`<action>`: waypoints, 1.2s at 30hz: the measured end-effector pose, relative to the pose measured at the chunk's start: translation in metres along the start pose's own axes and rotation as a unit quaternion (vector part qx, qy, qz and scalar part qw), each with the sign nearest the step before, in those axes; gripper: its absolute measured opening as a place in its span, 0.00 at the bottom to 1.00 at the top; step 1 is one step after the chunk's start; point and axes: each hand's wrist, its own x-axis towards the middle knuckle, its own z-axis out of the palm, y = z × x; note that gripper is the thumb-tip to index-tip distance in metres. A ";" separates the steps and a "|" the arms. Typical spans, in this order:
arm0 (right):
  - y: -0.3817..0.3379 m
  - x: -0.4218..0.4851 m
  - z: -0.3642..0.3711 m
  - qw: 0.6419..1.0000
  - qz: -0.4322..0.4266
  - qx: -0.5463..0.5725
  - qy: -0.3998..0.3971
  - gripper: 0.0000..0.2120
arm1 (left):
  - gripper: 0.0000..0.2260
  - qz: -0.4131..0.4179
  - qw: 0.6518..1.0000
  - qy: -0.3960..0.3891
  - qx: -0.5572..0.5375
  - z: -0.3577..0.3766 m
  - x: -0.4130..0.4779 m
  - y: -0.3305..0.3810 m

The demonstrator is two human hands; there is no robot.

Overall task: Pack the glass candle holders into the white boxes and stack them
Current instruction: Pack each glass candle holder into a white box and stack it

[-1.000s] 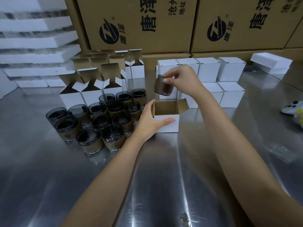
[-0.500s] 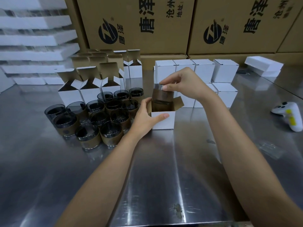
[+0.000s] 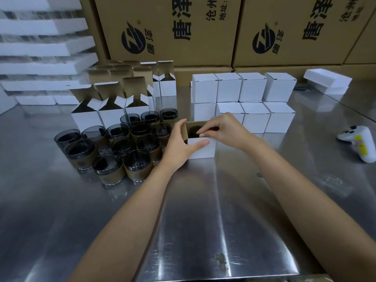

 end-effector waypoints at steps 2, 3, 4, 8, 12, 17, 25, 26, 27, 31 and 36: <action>0.002 0.001 0.000 0.999 -0.009 -0.038 -0.019 0.07 | 0.42 0.000 1.000 -0.003 0.004 0.000 0.000 0.000; 0.003 0.002 0.001 0.998 -0.019 -0.056 -0.022 0.08 | 0.42 -0.001 1.000 -0.003 0.004 0.000 0.000 0.000; 0.004 0.002 0.002 0.997 -0.030 -0.072 -0.023 0.08 | 0.42 -0.002 1.000 -0.003 0.004 -0.001 0.000 -0.001; 0.012 -0.002 0.008 0.999 -0.024 0.007 0.042 0.08 | 0.41 -0.001 1.000 0.002 0.005 -0.001 0.000 0.000; 0.019 -0.015 0.040 0.881 0.109 0.271 0.372 0.12 | 0.40 0.012 1.000 0.005 0.005 -0.002 0.000 0.002; 0.030 -0.011 0.061 0.798 0.286 0.439 0.298 0.14 | 0.39 0.013 1.000 -0.011 -0.001 -0.004 -0.001 0.002; 0.035 -0.012 0.057 0.859 0.222 0.433 0.161 0.12 | 0.38 0.005 0.999 -0.026 -0.045 -0.002 -0.002 0.005; 0.034 -0.012 0.056 0.860 0.216 0.435 0.157 0.09 | 0.39 0.002 0.998 -0.023 -0.053 -0.002 -0.003 0.005; 0.033 -0.012 0.056 0.863 0.214 0.431 0.156 0.09 | 0.42 -0.006 0.998 -0.022 -0.059 -0.002 -0.003 0.005; 0.033 -0.009 0.055 0.860 0.230 0.419 0.176 0.11 | 0.51 -0.041 0.995 -0.025 -0.085 -0.003 0.000 0.002; 0.032 -0.010 0.056 0.854 0.225 0.431 0.185 0.12 | 0.47 -0.062 0.986 -0.030 -0.150 -0.004 -0.001 0.006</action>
